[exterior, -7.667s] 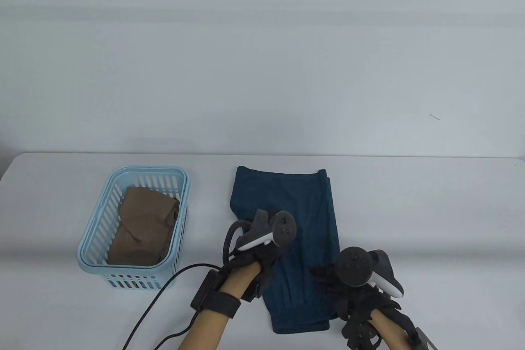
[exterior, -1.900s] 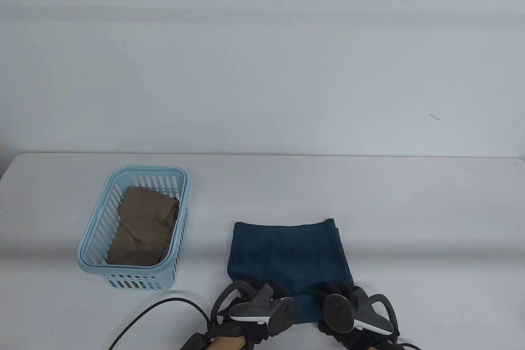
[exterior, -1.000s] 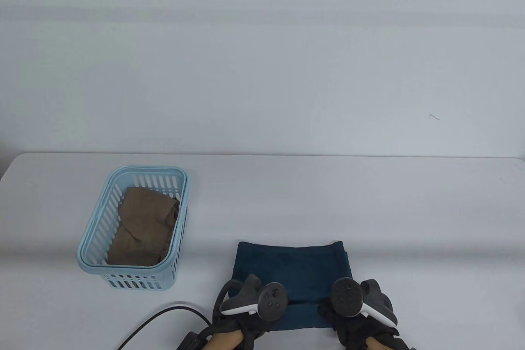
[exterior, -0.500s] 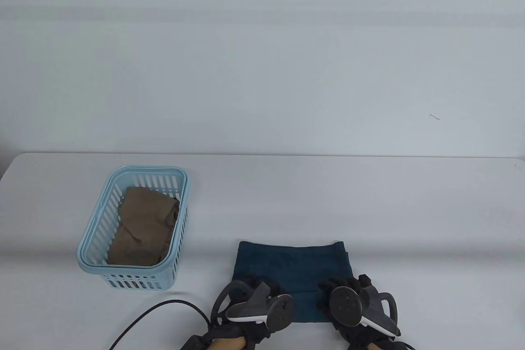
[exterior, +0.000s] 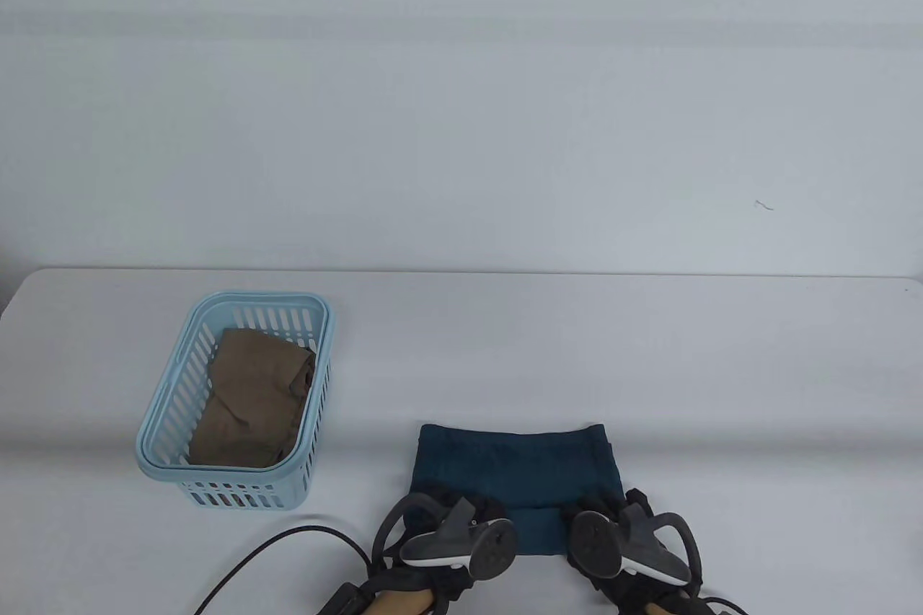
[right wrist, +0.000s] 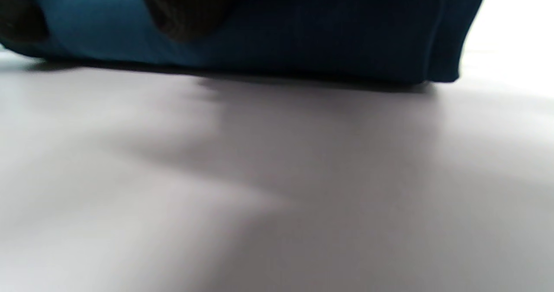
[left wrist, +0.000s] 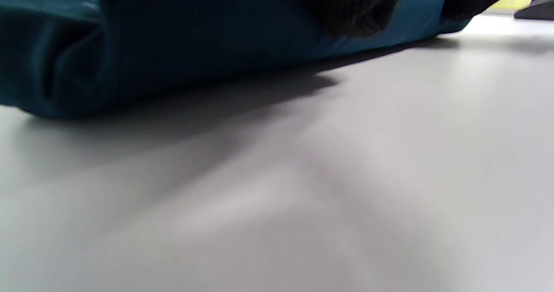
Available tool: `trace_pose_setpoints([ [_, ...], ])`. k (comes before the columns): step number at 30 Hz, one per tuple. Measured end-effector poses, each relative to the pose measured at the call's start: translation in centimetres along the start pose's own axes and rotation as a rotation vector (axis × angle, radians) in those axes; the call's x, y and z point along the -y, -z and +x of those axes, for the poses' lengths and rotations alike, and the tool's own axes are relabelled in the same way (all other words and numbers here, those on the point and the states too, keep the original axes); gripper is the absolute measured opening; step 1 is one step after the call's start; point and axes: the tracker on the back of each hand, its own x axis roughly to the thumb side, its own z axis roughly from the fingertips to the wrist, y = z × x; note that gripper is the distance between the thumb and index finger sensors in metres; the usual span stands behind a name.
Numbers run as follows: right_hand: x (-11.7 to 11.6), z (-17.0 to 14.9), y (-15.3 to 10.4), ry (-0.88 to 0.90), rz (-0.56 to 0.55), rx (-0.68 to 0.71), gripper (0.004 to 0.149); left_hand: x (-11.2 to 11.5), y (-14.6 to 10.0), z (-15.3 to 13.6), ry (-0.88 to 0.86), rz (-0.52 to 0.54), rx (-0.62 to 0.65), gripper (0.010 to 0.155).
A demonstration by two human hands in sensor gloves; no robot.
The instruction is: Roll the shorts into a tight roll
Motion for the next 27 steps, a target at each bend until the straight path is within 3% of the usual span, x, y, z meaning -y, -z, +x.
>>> trace_pose_setpoints([
  [8, 0.5, -1.4, 0.1, 0.346, 0.07, -0.041, 0.052, -0.5, -0.5, -1.0, -0.197, 0.002, -0.001, 0.057],
  [12, 0.6, -1.3, 0.2, 0.288, 0.063, -0.043, 0.05, -0.8, -0.6, -0.8, -0.192, -0.042, 0.011, 0.059],
  [14, 0.6, -1.3, 0.3, 0.279, 0.05, -0.054, 0.05, -1.8, -1.1, -0.7, -0.139, 0.045, 0.029, 0.064],
  [16, 0.6, -1.2, 0.3, 0.282, 0.042, -0.063, 0.05, -2.7, -1.7, -0.5, -0.131, 0.139, 0.069, 0.056],
  [18, 0.5, -1.2, 0.3, 0.271, 0.023, -0.071, 0.05, -2.9, -1.9, -0.1, -0.16, 0.126, 0.092, 0.047],
  [20, 0.5, -1.1, 0.2, 0.266, 0.016, -0.073, 0.051, -2.5, -1.8, 0.3, -0.133, 0.074, 0.081, 0.049],
  [27, 2.0, -0.6, -0.7, 0.167, -0.073, -0.052, 0.057, -2.2, -1.6, 0.4, -0.067, 0.082, 0.061, 0.053],
])
